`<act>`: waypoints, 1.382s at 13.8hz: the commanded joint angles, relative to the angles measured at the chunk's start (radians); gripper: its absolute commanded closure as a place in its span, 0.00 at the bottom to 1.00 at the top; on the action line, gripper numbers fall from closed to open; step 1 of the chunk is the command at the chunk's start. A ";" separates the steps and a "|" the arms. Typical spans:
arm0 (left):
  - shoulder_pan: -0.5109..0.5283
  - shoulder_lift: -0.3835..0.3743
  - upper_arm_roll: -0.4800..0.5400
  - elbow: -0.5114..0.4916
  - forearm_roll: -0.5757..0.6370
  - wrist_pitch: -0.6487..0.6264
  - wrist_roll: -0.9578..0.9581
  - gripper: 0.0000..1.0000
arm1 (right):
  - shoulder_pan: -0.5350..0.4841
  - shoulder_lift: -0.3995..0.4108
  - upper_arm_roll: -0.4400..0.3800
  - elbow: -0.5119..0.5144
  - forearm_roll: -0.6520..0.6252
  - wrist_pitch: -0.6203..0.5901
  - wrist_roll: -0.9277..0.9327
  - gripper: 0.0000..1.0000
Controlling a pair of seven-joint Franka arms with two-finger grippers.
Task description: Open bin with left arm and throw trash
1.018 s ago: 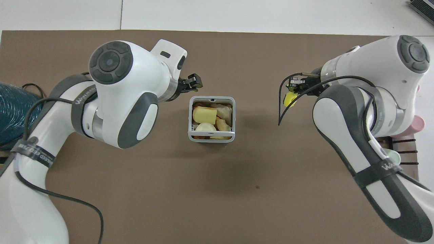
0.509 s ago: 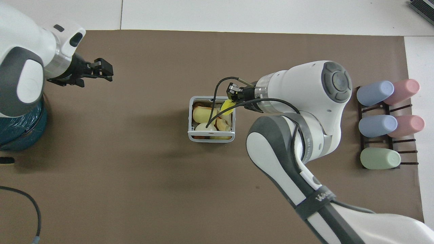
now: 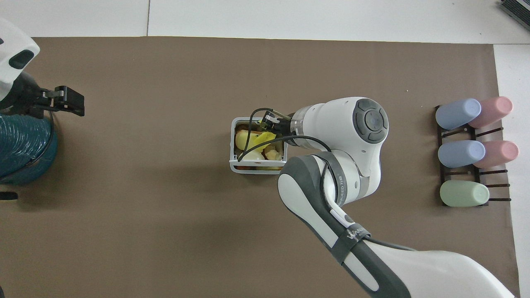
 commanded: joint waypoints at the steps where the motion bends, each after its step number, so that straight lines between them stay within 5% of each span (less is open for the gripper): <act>1: 0.019 -0.050 -0.009 -0.029 0.049 -0.056 0.061 0.14 | 0.008 -0.005 -0.001 -0.007 0.021 0.022 0.003 0.07; 3: 0.034 -0.076 -0.009 -0.064 0.049 -0.047 0.064 0.00 | 0.019 -0.023 -0.004 0.007 0.001 0.018 0.002 0.00; 6: 0.034 -0.076 -0.009 -0.064 0.049 -0.042 0.066 0.00 | -0.021 -0.095 -0.014 0.027 -0.122 -0.037 -0.003 0.00; 11: 0.033 -0.078 -0.009 -0.066 0.048 -0.044 0.053 0.00 | -0.155 -0.190 -0.011 0.110 -0.491 -0.295 -0.067 0.00; 16: 0.031 -0.078 -0.009 -0.066 0.048 -0.044 0.052 0.00 | -0.318 -0.293 -0.013 0.110 -0.476 -0.477 -0.360 0.00; 19: 0.033 -0.078 -0.009 -0.066 0.048 -0.044 0.052 0.00 | -0.415 -0.322 -0.001 0.184 -0.470 -0.725 -0.475 0.00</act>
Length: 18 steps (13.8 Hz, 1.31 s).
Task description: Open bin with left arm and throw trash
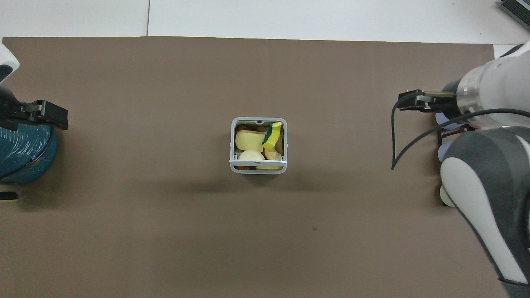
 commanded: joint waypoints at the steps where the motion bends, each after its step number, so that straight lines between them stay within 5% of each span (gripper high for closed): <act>1: 0.007 -0.028 -0.007 -0.033 0.021 0.004 0.000 0.00 | -0.066 -0.018 0.015 0.079 0.016 -0.192 -0.114 0.00; 4: 0.007 -0.028 -0.007 -0.033 0.021 0.004 0.000 0.00 | -0.081 -0.040 -0.006 0.082 0.020 -0.258 -0.137 0.00; 7: 0.007 -0.028 -0.005 -0.033 0.021 0.004 0.000 0.00 | 0.023 -0.046 -0.126 0.081 0.022 -0.271 -0.137 0.00; 15: 0.007 -0.028 -0.005 -0.031 0.021 0.010 -0.002 0.00 | 0.013 -0.049 -0.129 0.087 0.106 -0.342 -0.137 0.00; 18: 0.004 -0.028 -0.008 -0.031 0.004 0.012 0.003 0.00 | 0.023 -0.050 -0.120 0.099 0.038 -0.393 -0.165 0.00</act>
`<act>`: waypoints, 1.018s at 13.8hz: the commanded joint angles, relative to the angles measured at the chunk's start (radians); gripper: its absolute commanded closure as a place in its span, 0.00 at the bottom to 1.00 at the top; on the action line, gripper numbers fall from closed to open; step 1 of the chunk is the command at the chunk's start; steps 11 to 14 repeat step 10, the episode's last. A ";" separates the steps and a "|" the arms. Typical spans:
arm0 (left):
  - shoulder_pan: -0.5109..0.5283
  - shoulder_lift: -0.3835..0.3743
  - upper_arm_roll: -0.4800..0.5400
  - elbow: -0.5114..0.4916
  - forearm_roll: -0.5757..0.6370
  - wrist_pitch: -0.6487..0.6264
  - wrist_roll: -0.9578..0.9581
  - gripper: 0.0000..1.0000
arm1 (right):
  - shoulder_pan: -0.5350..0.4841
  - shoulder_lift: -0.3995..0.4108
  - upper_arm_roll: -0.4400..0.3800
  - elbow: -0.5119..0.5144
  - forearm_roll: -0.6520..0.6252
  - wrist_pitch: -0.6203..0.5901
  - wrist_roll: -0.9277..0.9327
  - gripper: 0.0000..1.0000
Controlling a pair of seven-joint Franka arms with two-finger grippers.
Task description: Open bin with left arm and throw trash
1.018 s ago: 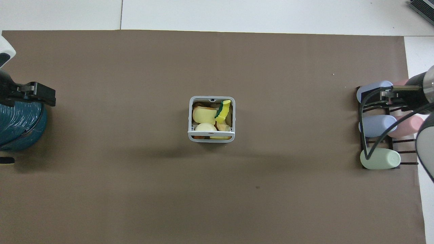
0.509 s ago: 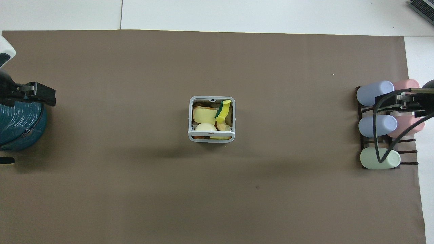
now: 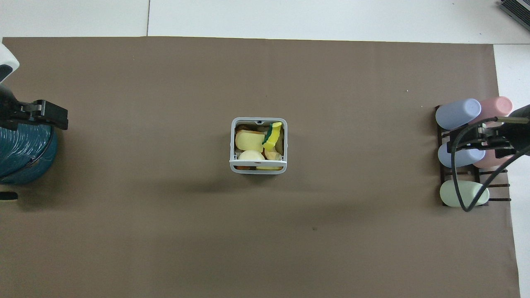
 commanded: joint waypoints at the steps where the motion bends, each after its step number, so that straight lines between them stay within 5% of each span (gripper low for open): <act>1: -0.002 -0.028 -0.009 -0.031 -0.008 0.011 0.003 0.00 | 0.001 -0.006 0.002 0.009 -0.038 -0.019 -0.028 0.00; 14: -0.003 -0.033 -0.006 -0.033 -0.070 0.006 0.000 0.00 | 0.004 -0.008 0.002 0.008 -0.043 0.010 -0.023 0.00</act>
